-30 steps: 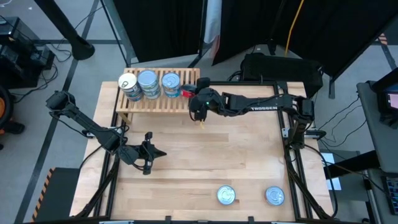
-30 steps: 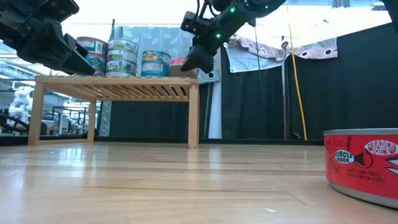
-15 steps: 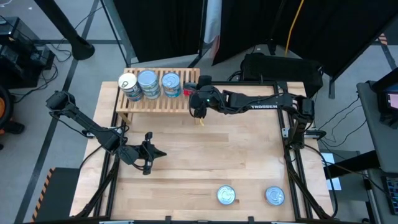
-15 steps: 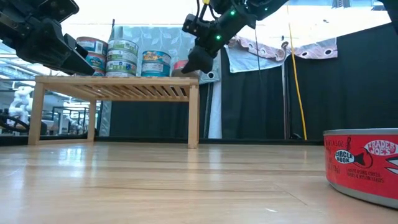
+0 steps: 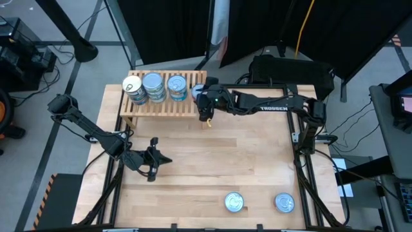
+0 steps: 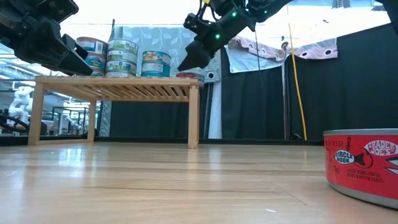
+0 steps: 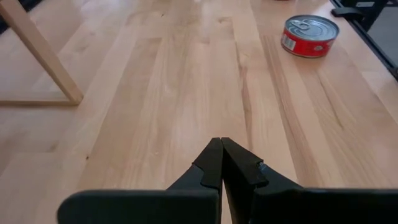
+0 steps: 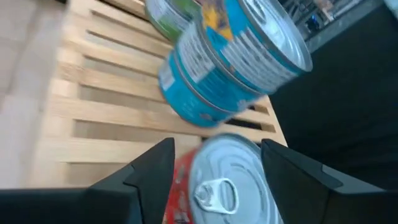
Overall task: Stack canned seafood by type on shelf
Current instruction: Put the top left red can on the shelf
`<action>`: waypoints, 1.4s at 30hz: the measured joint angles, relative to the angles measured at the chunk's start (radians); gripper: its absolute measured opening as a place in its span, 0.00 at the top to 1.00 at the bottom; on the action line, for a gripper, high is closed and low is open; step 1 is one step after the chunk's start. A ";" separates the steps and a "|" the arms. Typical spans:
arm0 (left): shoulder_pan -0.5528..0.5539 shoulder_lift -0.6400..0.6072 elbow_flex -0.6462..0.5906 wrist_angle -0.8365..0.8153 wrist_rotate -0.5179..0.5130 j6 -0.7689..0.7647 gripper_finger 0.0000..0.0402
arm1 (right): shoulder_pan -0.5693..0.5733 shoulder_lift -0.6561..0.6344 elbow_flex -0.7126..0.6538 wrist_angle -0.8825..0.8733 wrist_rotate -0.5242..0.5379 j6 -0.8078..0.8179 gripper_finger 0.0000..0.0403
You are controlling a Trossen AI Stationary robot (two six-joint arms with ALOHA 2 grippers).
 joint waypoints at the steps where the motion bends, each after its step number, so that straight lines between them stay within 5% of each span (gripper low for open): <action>1: 0.000 0.000 0.000 0.000 0.005 0.000 0.98 | 0.009 -0.007 0.000 -0.003 0.000 -0.005 0.44; 8: 0.000 0.000 0.000 -0.025 0.007 -0.003 0.97 | 0.052 -0.113 0.002 -0.168 0.049 0.043 0.47; 17: -0.001 0.000 0.000 -0.029 0.027 -0.028 0.97 | -0.024 -0.099 0.001 -0.411 0.057 0.167 0.62; 32: -0.013 0.000 0.000 -0.015 0.025 -0.028 0.97 | -0.071 -0.038 0.001 -0.275 0.020 0.107 0.98; 42: -0.013 0.000 0.000 -0.018 0.020 -0.028 0.97 | -0.068 -0.024 0.000 -0.240 0.030 0.086 1.00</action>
